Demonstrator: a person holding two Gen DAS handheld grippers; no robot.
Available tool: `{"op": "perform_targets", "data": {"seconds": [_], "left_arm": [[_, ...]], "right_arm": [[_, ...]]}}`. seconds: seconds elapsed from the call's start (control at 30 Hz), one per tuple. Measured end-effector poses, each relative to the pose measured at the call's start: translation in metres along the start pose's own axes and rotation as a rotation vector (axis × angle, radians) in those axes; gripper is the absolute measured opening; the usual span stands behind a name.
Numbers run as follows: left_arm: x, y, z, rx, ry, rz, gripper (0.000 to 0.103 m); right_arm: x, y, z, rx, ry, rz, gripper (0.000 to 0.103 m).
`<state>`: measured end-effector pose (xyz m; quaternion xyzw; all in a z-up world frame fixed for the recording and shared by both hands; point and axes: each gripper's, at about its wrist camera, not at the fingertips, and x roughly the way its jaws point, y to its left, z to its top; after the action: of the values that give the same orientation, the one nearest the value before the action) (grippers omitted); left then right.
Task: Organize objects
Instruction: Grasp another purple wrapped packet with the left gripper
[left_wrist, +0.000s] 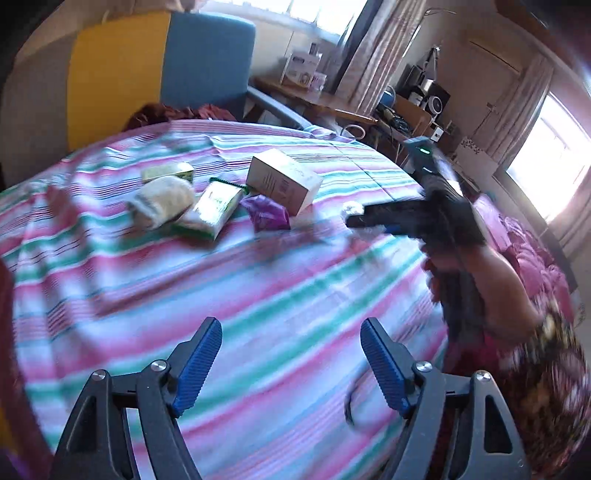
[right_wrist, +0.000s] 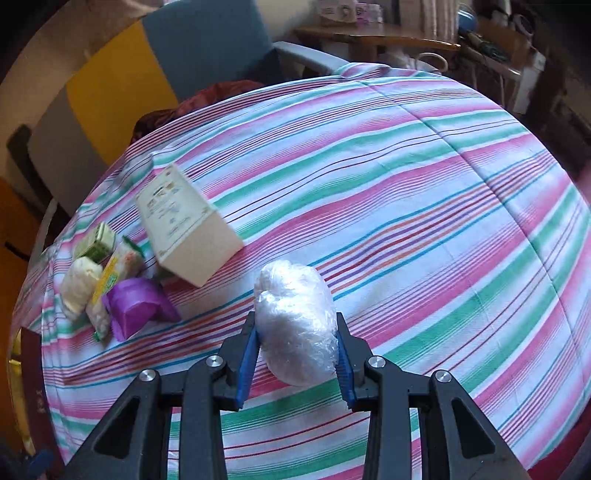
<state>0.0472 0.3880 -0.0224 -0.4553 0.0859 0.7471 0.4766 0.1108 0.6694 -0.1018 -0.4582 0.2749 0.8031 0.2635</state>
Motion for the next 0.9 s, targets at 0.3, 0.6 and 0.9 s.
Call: {"op": "perform_targets", "data": {"seconds": [0.3, 0.6, 0.9], "left_arm": [[0.087, -0.010, 0.076, 0.152, 0.050, 0.173, 0.079], [0.138, -0.004, 0.098, 0.148, 0.064, 0.170, 0.054], [0.119, -0.013, 0.052, 0.221, 0.004, 0.176, 0.052]], "right_arm": [[-0.004, -0.001, 0.009, 0.016, -0.032, 0.005, 0.038], [-0.004, -0.007, 0.010, 0.044, -0.028, 0.039, 0.038], [-0.005, -0.006, 0.009, 0.046, -0.032, 0.050, 0.038]]}}
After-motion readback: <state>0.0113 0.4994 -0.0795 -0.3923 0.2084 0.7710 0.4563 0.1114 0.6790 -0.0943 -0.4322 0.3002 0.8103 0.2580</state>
